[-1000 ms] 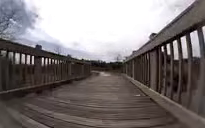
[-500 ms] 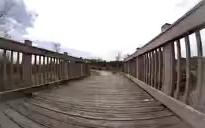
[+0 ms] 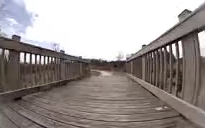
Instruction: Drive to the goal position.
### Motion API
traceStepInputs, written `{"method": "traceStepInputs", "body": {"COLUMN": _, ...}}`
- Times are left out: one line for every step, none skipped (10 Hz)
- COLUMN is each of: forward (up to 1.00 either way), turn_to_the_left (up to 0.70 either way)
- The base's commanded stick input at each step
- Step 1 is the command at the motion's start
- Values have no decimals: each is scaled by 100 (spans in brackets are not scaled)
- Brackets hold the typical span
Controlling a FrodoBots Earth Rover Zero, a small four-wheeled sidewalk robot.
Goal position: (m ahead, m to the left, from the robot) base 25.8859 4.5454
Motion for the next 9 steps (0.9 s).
{"method": "traceStepInputs", "body": {"forward": 70, "turn_to_the_left": 0}}
{"method": "traceStepInputs", "body": {"forward": 70, "turn_to_the_left": 0}}
{"method": "traceStepInputs", "body": {"forward": 70, "turn_to_the_left": 0}}
{"method": "traceStepInputs", "body": {"forward": 70, "turn_to_the_left": 0}}
{"method": "traceStepInputs", "body": {"forward": 70, "turn_to_the_left": 0}}
{"method": "traceStepInputs", "body": {"forward": 70, "turn_to_the_left": 0}}
{"method": "traceStepInputs", "body": {"forward": 70, "turn_to_the_left": 0}}
{"method": "traceStepInputs", "body": {"forward": 70, "turn_to_the_left": 0}}
{"method": "traceStepInputs", "body": {"forward": 70, "turn_to_the_left": 0}}
